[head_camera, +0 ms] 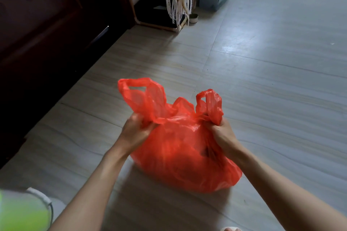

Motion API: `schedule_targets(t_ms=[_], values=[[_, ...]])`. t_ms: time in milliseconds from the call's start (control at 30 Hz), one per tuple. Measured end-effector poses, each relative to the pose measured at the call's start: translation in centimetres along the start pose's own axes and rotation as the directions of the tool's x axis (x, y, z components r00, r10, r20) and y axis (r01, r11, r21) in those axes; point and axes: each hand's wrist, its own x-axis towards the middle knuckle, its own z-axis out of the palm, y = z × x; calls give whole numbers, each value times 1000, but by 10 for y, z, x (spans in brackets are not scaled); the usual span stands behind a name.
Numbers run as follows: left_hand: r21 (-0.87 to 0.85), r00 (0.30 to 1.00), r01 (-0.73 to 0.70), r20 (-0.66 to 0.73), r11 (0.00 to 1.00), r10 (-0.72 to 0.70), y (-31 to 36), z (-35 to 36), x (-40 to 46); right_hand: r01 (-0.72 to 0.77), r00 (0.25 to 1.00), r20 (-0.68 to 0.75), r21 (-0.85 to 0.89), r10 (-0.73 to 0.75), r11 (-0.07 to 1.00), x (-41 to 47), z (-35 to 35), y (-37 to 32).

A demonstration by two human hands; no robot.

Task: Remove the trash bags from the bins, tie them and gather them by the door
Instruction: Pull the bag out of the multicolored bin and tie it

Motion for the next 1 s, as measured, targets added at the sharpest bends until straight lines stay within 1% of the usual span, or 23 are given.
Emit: schedule_targets(t_ms=[67,133,200,267,300,333,367,433,500,533,567,600,667,700,733,800,867,900,933,967,1000], values=[[-171,998,-24,56,985,34,16,16,-6,-3,1000,17,12,3,1000,1,-1,-1],[-318,990,28,139,948,17,29,31,-13,-7,999,31,1,7,1000,1,-3,-1],[-443,986,111,163,890,-41,35,43,-14,-5,999,37,-33,6,999,4,-6,-2],[-580,976,215,158,785,-151,47,51,-11,-9,1000,29,-46,11,999,7,-10,-1],[-617,967,252,135,745,-215,52,56,-10,-14,1000,25,-45,16,999,9,-12,1],[-619,960,263,90,740,-266,55,60,-9,-23,999,26,-32,24,999,9,-12,1],[-581,953,268,45,768,-299,56,63,-8,-33,999,32,-17,33,999,10,-12,3],[-574,933,293,-1,764,-359,51,69,-4,-43,998,45,-3,43,999,10,-11,5],[-596,924,349,87,723,-373,46,68,-3,-54,998,43,16,53,998,11,-9,6],[-646,917,379,166,663,-363,31,68,-1,-57,997,46,33,55,998,10,-7,6],[-675,919,386,220,628,-328,28,64,-4,-58,997,50,47,55,997,10,-6,6],[-682,925,379,263,626,-275,27,61,-6,-59,997,54,55,56,997,10,-4,6],[-627,929,357,317,692,-192,27,57,-10,-60,997,61,55,57,997,9,0,5],[-563,926,337,344,754,-156,29,55,-12,-65,996,62,62,61,996,9,1,5],[-489,925,287,366,824,-104,32,53,-13,-71,996,61,76,66,995,9,1,5],[-293,936,171,346,941,-63,38,52,-16,-85,996,49,114,80,990,10,0,6],[-183,975,8,218,983,33,35,53,-16,-91,995,48,132,85,987,9,0,6],[-145,989,-63,120,987,81,32,55,-16,-90,995,54,129,84,988,9,1,6],[-130,994,-97,42,987,103,32,56,-16,-90,995,63,121,83,989,9,1,6],[-156,996,-86,-10,984,86,30,59,-15,-92,994,71,111,85,990,9,2,6],[-213,998,-54,-30,976,49,31,60,-15,-94,993,75,102,87,990,9,2,5]])
